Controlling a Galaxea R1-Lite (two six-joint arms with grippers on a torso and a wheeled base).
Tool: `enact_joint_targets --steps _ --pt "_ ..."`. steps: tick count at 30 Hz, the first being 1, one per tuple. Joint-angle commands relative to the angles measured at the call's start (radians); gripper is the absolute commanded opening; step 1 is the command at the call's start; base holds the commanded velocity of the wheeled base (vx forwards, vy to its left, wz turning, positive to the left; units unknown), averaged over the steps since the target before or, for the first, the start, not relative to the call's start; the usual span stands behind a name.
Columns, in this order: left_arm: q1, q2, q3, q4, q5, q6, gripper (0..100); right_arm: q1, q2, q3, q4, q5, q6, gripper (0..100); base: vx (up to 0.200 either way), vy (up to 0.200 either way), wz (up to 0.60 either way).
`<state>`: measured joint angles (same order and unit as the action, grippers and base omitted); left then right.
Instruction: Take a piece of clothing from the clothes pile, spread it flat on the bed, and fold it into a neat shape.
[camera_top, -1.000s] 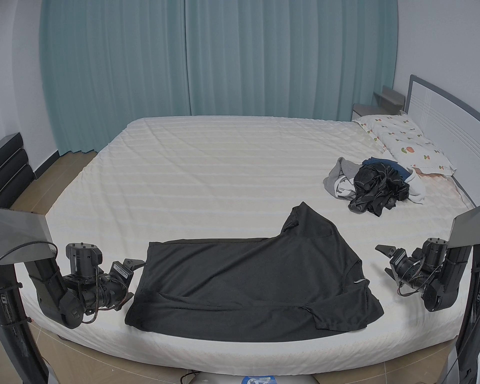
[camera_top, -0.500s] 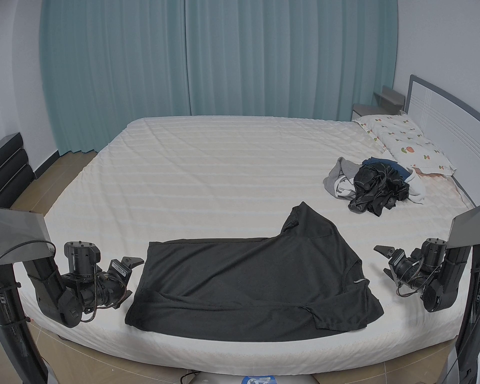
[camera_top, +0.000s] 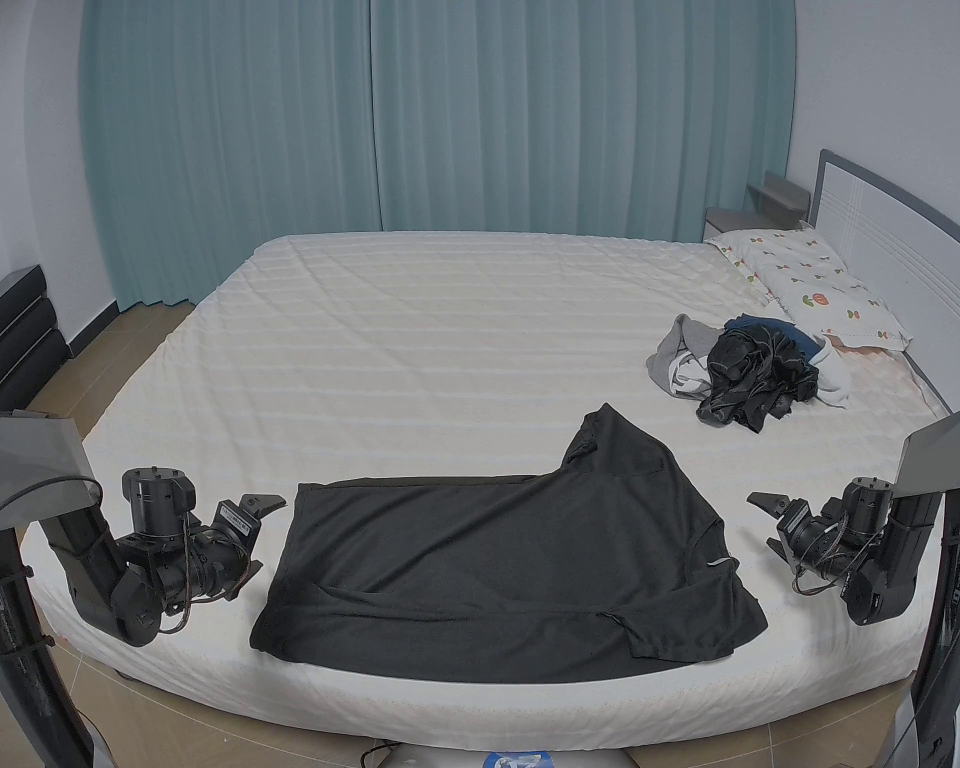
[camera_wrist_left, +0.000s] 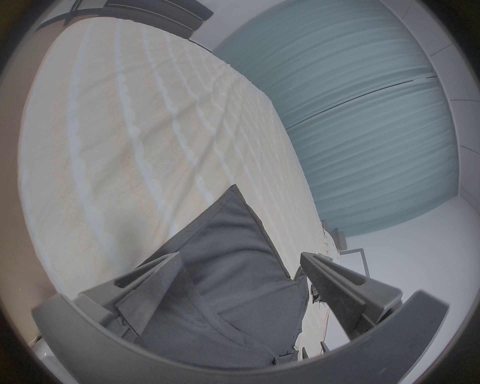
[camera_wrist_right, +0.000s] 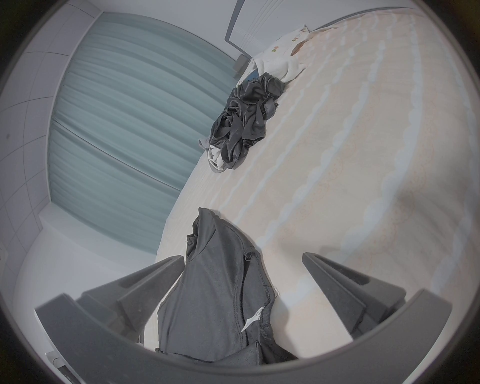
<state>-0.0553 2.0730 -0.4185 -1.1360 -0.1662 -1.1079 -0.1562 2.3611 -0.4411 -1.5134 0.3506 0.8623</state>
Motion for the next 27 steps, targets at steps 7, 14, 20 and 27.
enact_joint_targets --steps 7,14,20,27 --pt "-0.005 0.151 -0.226 0.012 0.002 0.155 100 0.001 0.003 0.001 -0.001 0.001 0.0 100 0.114 0.0 0.0" --pt "0.0 0.259 -0.33 0.013 0.007 0.283 100 0.003 0.003 0.001 -0.001 0.001 0.0 100 0.0 0.0 0.0" --pt "-0.009 0.38 -0.459 0.016 0.086 0.408 100 0.009 0.004 0.002 -0.001 -0.001 0.0 100 0.0 0.0 0.0" --pt "-0.024 0.437 -0.586 0.091 0.093 0.413 100 0.01 0.007 0.002 -0.001 -0.001 0.0 100 0.0 0.0 0.0"
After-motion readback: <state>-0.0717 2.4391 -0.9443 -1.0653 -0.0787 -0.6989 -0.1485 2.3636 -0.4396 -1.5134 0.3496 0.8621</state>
